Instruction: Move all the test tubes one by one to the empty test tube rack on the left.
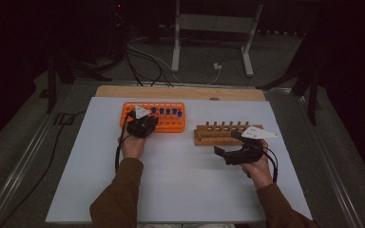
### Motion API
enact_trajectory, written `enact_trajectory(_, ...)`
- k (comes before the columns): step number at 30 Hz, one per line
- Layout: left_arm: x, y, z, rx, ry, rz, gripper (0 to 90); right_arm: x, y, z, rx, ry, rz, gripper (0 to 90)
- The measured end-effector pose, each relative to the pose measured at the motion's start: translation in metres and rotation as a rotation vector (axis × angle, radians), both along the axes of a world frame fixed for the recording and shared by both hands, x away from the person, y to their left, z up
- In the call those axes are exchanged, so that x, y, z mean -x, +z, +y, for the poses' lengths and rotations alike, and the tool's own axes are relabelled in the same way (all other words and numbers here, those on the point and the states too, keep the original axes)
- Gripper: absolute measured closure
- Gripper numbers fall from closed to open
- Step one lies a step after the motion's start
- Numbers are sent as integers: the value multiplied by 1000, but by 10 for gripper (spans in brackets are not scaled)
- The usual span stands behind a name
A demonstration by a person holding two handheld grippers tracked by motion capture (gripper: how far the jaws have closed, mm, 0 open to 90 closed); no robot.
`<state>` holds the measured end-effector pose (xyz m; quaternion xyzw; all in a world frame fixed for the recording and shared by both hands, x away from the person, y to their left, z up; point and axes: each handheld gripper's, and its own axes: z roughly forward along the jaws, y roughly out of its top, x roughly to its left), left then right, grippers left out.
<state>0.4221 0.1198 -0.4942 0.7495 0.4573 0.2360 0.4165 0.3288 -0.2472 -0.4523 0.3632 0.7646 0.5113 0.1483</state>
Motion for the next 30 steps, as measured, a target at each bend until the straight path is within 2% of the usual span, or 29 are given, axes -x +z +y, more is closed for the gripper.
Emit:
enact_trajectory(8,0,-2,-3,-29,-2,8,785,0,0,0,-2,-2,1,1)
enact_trajectory(21,2,0,-4,-30,15,22,782,0,-1,0,-2,-5,5,2)
enact_trajectory(27,1,1,-2,-2,21,40,765,1,0,-3,-7,-13,6,1)
enact_trajectory(30,2,1,-1,-9,31,41,708,1,-1,-5,-11,-21,7,1)
